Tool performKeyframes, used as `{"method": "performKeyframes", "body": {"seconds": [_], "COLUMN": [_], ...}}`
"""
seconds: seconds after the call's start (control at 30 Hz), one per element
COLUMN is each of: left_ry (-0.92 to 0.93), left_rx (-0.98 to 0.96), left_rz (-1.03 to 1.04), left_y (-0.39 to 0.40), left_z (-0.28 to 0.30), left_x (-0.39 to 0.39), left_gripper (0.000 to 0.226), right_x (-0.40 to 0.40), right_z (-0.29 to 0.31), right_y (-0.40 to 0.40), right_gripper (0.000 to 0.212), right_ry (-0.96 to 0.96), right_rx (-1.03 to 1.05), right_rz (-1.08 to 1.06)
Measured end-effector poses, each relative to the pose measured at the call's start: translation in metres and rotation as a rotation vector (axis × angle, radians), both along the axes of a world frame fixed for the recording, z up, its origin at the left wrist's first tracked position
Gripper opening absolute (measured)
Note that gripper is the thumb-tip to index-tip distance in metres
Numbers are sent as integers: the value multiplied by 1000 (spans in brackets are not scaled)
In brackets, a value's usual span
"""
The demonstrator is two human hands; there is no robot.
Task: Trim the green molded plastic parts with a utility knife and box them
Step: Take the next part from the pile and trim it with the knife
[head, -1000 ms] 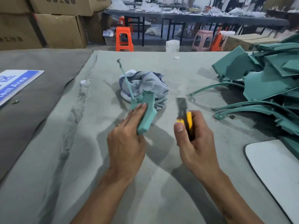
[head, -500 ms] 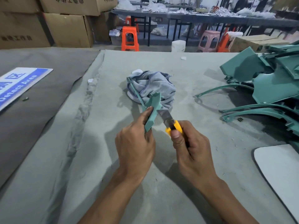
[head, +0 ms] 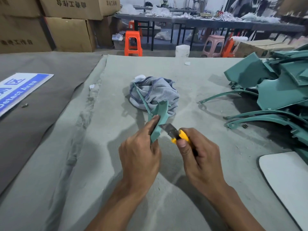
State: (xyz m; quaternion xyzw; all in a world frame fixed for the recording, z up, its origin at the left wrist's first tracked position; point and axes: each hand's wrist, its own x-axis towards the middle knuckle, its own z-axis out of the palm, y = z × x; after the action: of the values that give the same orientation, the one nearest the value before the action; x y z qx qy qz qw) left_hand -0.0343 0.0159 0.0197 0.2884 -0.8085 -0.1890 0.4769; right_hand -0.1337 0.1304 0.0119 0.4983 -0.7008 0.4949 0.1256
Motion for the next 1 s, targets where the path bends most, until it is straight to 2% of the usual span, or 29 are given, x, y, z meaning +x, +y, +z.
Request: {"method": "performKeyframes", "body": {"seconds": [0.17, 0.33, 0.43, 0.53, 0.63, 0.77, 0.87, 1.0], "left_ry": [17, 54, 103, 190, 416, 618, 677, 616], "left_rx": [2, -63, -69, -23, 249, 462, 623, 984], "left_rz": [-21, -14, -28, -190, -348, -312, -328, -456], "left_y": [-2, 1, -4, -3, 6, 8, -2, -14], "left_z": [-2, -5, -8, -8, 1, 9, 12, 17], "left_x": [0, -2, -2, -1, -2, -2, -1, 3], "left_gripper": [47, 44, 38, 27, 17, 15, 16, 18], "right_x": [-7, 1, -5, -15, -13, -13, -22, -31], "right_z": [-1, 1, -4, -5, 0, 9, 15, 24], "right_y": [0, -1, -4, 0, 2, 2, 12, 25], "right_gripper": [30, 32, 26, 26, 26, 36, 43, 31], "right_ry": [-65, 17, -41, -40, -61, -205, -288, -315], "right_rx": [-30, -57, -31, -20, -113, -282, -376, -343], "right_rz": [-171, -23, -146, -291, -321, -333, -262, -73]}}
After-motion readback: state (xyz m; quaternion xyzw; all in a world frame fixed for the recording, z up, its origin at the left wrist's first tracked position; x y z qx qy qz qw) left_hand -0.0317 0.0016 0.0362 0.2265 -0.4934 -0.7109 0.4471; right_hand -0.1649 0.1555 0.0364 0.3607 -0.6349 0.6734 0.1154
